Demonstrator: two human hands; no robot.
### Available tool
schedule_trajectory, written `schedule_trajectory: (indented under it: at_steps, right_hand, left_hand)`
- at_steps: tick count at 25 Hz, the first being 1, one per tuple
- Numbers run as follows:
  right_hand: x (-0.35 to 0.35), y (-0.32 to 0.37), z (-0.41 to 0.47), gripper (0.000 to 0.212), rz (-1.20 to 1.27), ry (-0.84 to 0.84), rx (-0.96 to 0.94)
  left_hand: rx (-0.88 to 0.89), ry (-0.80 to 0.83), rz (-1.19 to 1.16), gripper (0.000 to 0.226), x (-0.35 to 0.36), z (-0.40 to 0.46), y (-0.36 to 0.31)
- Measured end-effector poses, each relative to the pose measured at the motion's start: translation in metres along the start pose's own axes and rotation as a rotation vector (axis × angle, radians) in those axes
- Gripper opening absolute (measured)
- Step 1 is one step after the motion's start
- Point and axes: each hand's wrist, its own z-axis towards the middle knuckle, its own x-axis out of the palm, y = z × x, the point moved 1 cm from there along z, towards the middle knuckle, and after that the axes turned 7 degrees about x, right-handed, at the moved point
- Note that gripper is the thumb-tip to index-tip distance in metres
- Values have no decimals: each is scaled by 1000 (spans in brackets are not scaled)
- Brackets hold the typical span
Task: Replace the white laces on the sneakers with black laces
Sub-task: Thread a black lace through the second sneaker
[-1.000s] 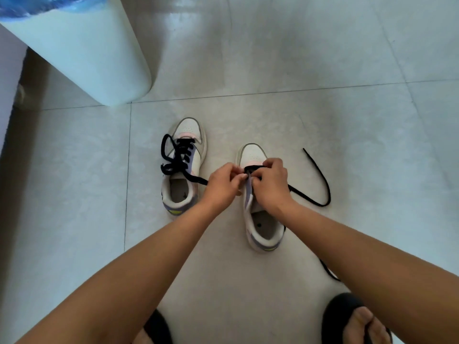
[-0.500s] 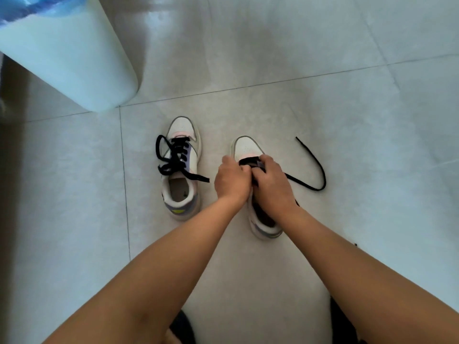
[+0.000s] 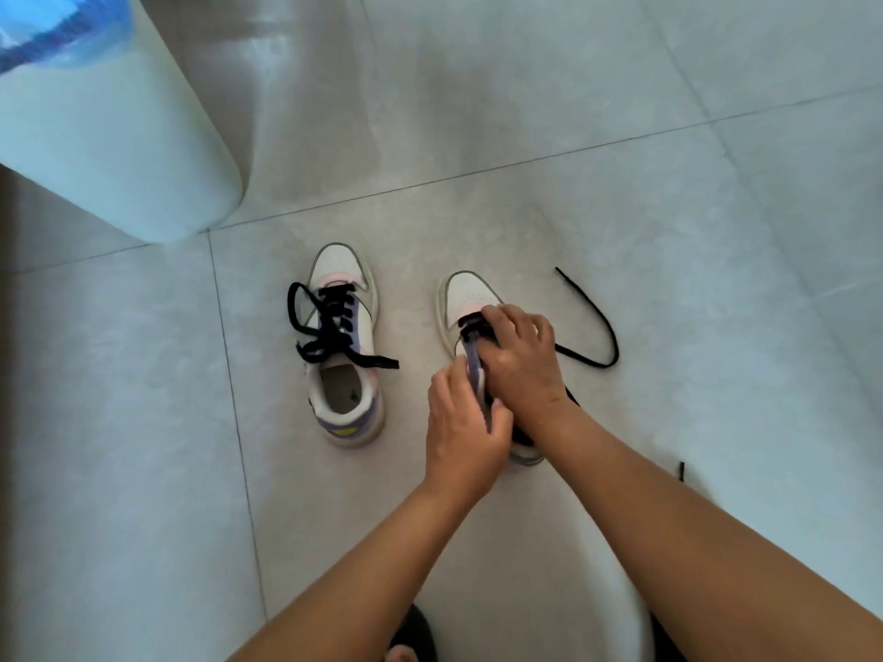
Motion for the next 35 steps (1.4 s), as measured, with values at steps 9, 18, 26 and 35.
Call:
schedule_trajectory:
  at_steps: [9, 18, 26, 35]
  right_hand:
    - [-13, -10, -18, 8, 63, 247, 61]
    - [-35, -43, 22, 22, 653, 615, 614]
    - [-72, -71, 60, 40, 647, 1062, 501]
    - [-107, -156, 95, 23, 73, 529, -82]
  left_hand:
    - [-258, 3, 52, 54, 17, 2, 2]
    - [-7, -3, 205, 46, 15, 6, 5]
    - [-222, 199, 362, 39, -4, 28, -4]
    - [-390, 323, 272, 18, -29, 46, 6]
